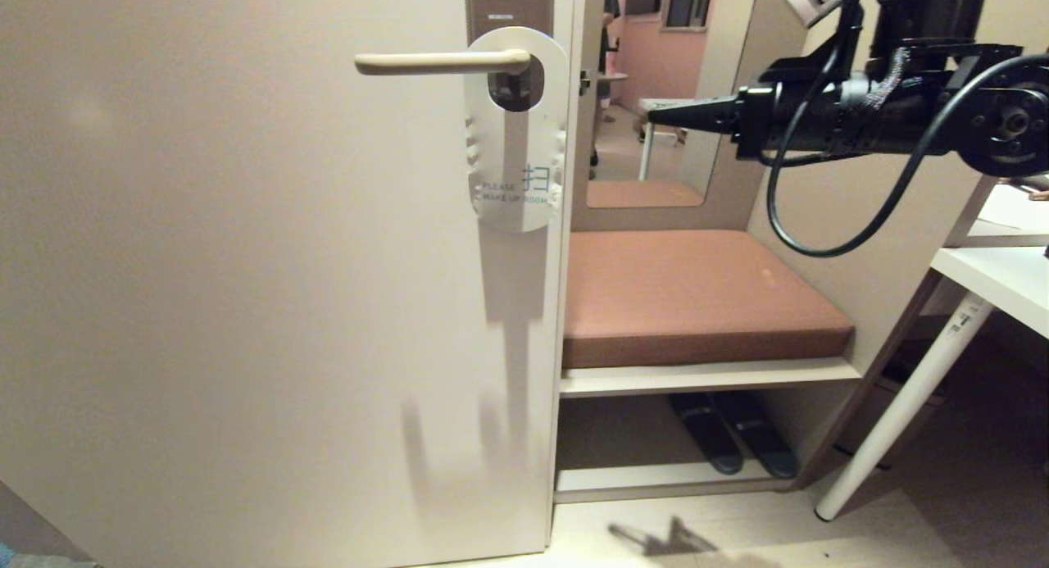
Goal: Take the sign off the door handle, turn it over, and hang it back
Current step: Take down the sign
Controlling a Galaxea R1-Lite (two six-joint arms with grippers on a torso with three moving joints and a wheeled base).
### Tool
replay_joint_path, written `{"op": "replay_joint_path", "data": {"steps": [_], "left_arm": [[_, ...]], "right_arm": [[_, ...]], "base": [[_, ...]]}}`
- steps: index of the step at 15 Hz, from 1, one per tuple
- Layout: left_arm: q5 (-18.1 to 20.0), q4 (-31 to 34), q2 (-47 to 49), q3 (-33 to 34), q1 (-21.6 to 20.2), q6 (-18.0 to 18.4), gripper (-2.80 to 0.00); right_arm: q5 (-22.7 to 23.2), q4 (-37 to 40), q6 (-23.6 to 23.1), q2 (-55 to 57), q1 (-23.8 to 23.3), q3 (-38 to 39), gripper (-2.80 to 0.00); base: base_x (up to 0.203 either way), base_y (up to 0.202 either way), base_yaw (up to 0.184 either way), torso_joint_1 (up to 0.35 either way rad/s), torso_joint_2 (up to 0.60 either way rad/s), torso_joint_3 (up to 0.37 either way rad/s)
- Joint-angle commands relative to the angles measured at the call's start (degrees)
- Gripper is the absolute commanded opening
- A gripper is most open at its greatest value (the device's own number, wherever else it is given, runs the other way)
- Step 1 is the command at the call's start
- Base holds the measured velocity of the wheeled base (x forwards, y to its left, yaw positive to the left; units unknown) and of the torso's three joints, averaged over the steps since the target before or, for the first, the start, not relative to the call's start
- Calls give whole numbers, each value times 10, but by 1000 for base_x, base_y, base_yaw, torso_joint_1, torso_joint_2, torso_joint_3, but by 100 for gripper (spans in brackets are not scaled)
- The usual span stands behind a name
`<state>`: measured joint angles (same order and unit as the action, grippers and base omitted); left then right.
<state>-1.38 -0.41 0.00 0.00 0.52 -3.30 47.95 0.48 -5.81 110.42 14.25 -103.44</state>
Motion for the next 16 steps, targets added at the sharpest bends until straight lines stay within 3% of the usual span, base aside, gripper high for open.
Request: {"op": "replay_joint_path", "data": {"steps": [1,4,13,14,16], "left_arm": [[0,0,0,0,0,0,-280],[0,0,0,0,0,0,-280],[0,0,0,0,0,0,-280],[0,0,0,0,0,0,-280],[0,0,0,0,0,0,-280]], "right_arm": [[18,23,-1,29,19,-20,-280],[72,62,-2,5,25,-8,-280],[83,64,-3,-12,54,29,-280],[83,63,-3,-11,56,28,0],[81,63,-4,-12,61,29,0]], "base": [[0,0,0,0,0,0],[0,0,0,0,0,0],[0,0,0,0,0,0],[0,0,0,0,0,0],[0,0,0,0,0,0]]}}
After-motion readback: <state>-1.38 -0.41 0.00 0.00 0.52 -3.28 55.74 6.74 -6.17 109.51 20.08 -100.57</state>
